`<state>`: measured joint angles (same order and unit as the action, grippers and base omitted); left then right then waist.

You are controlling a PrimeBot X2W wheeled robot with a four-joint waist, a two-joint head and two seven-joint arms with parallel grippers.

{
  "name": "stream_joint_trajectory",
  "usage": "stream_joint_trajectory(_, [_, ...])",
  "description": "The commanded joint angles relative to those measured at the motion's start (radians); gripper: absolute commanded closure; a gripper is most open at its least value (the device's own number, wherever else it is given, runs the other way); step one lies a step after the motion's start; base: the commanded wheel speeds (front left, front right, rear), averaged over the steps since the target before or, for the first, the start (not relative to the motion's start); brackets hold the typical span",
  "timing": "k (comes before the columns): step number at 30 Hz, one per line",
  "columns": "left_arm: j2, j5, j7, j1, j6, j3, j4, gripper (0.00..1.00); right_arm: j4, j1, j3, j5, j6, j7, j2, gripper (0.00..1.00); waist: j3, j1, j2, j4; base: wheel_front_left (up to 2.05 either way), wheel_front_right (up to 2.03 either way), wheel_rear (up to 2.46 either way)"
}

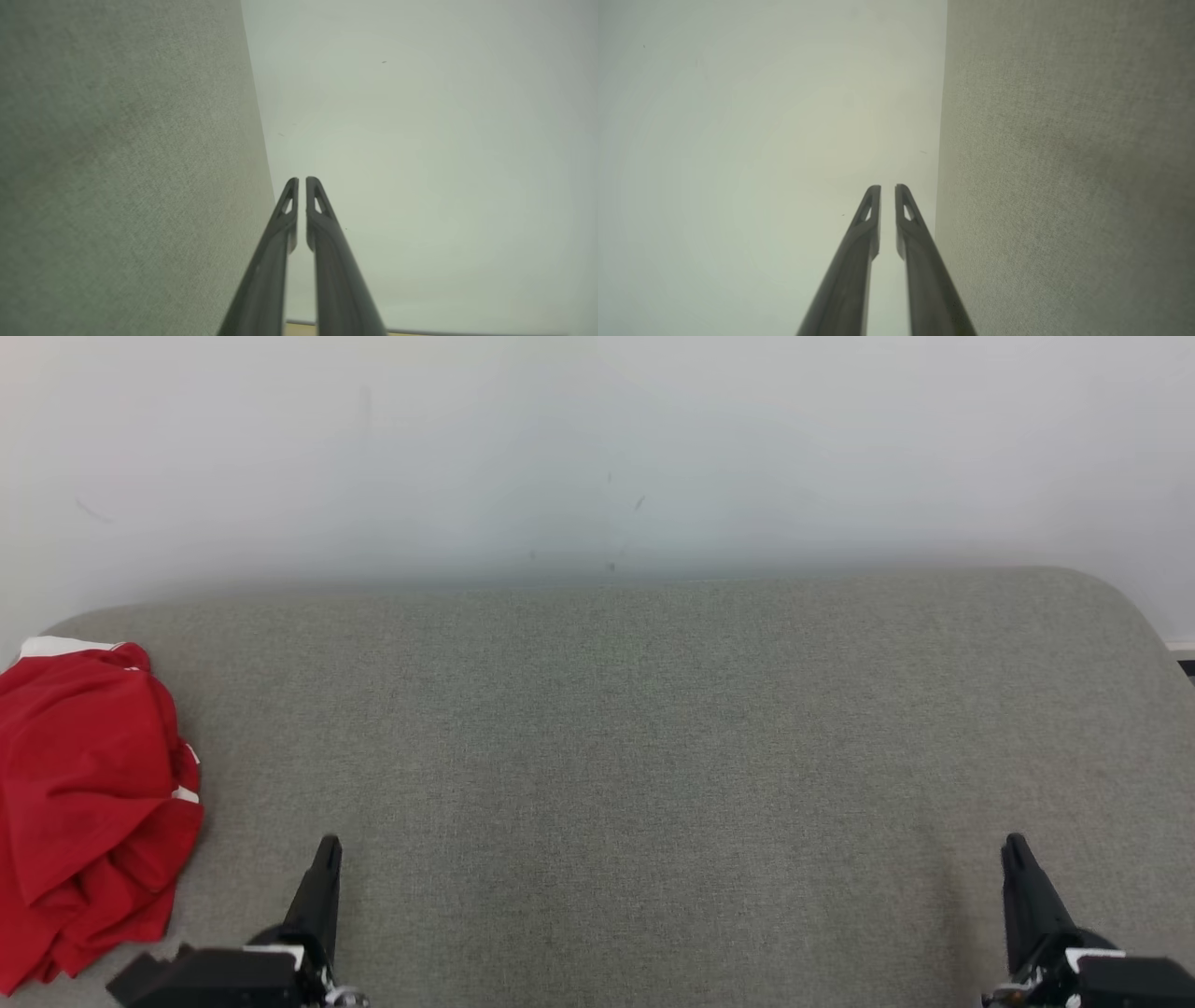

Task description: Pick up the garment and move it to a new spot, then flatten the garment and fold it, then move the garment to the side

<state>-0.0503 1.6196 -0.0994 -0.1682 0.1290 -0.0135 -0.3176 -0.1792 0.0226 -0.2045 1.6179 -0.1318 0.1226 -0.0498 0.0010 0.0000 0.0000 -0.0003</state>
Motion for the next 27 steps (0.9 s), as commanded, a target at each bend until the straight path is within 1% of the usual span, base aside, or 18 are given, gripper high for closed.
stream_joint_trajectory(1, [0.001, 0.000, 0.001, 0.009, 0.000, 0.001, -0.009, 0.00, -0.008, -0.006, 0.001, 0.000, 0.000, 0.000, 0.001, 0.00, 0.000, 0.0000, 0.0000, 0.000, 0.00, 0.00, 0.00])
stream_joint_trajectory(3, [0.002, 0.000, 0.001, 0.029, 0.000, 0.002, -0.028, 0.00, -0.029, -0.021, 0.002, 0.000, 0.000, 0.000, 0.004, 0.00, 0.000, 0.0000, 0.0000, 0.000, 0.00, 0.00, 0.00])
stream_joint_trajectory(9, [0.002, -0.018, 0.031, 0.053, 0.000, 0.008, -0.011, 0.00, -0.027, -0.025, 0.036, -0.012, 0.000, -0.032, 0.003, 0.00, -0.008, 0.0000, 0.0000, -0.002, 0.00, 0.00, 0.00])
stream_joint_trajectory(17, [0.001, -0.073, 0.064, 0.077, 0.000, 0.010, 0.009, 0.00, -0.044, -0.022, 0.062, -0.080, 0.000, -0.067, 0.003, 0.00, -0.016, 0.0000, 0.0000, -0.003, 0.00, 0.00, 0.00])
stream_joint_trajectory(21, [0.001, -0.134, 0.082, 0.086, 0.000, 0.004, 0.015, 0.00, -0.058, -0.016, 0.069, -0.165, 0.000, -0.086, 0.002, 0.00, -0.020, 0.0000, 0.0000, -0.003, 0.00, 0.00, 0.00])
stream_joint_trajectory(27, [0.001, -0.276, 0.106, 0.098, -0.011, 0.004, 0.037, 0.00, -0.059, -0.011, 0.078, -0.300, 0.001, -0.112, 0.002, 0.00, -0.027, 0.0000, 0.0000, -0.003, 0.00, 0.00, 0.00])
